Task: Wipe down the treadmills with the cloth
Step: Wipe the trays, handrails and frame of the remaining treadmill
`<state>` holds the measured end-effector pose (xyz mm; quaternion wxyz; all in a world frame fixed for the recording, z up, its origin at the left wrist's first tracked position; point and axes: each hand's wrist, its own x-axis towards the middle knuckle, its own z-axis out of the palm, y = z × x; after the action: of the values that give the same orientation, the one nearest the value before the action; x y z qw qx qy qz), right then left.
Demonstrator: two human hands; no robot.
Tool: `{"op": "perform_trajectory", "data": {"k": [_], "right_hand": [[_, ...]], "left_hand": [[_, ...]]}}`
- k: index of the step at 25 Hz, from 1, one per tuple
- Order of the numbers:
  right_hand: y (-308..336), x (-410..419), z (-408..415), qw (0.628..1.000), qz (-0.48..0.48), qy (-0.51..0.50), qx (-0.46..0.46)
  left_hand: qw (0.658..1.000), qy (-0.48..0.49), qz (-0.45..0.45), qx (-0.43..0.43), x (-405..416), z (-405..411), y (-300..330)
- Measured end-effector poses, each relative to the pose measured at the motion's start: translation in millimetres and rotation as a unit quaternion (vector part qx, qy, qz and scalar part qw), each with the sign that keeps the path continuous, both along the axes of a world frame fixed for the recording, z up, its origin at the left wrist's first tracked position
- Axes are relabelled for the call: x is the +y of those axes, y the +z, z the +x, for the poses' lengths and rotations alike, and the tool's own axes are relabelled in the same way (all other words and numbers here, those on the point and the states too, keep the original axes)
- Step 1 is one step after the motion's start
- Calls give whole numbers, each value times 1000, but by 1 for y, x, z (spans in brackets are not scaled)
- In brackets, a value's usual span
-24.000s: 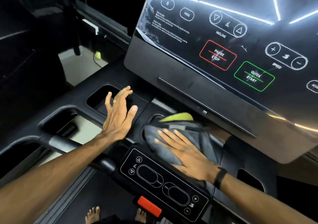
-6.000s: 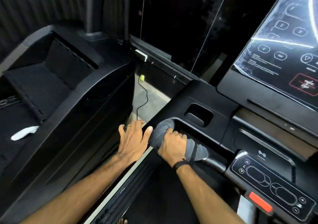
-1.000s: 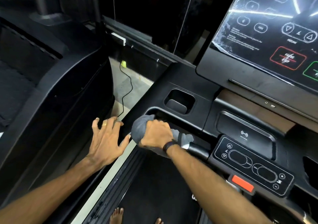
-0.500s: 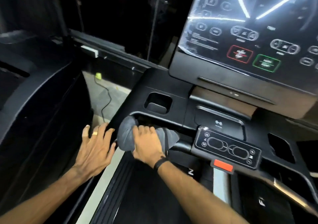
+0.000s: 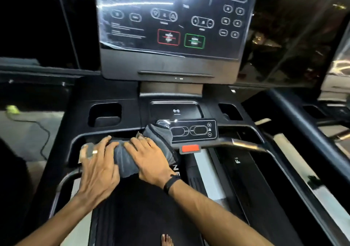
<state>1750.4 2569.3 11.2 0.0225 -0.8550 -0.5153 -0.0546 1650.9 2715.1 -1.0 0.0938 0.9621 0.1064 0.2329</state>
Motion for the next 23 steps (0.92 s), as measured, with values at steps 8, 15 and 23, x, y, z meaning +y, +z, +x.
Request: {"op": "perform_trajectory", "data": {"k": [8, 15, 23], "right_hand": [[0, 0, -6, 999, -8, -36, 20], [-2, 19, -6, 999, -5, -48, -25], [-18, 58, -18, 996, 17, 81, -45]], "left_hand": [[1000, -10, -18, 13, 4, 6, -1], [995, 76, -50, 35, 23, -23, -3], [941, 315, -125, 11, 52, -95, -6]]}}
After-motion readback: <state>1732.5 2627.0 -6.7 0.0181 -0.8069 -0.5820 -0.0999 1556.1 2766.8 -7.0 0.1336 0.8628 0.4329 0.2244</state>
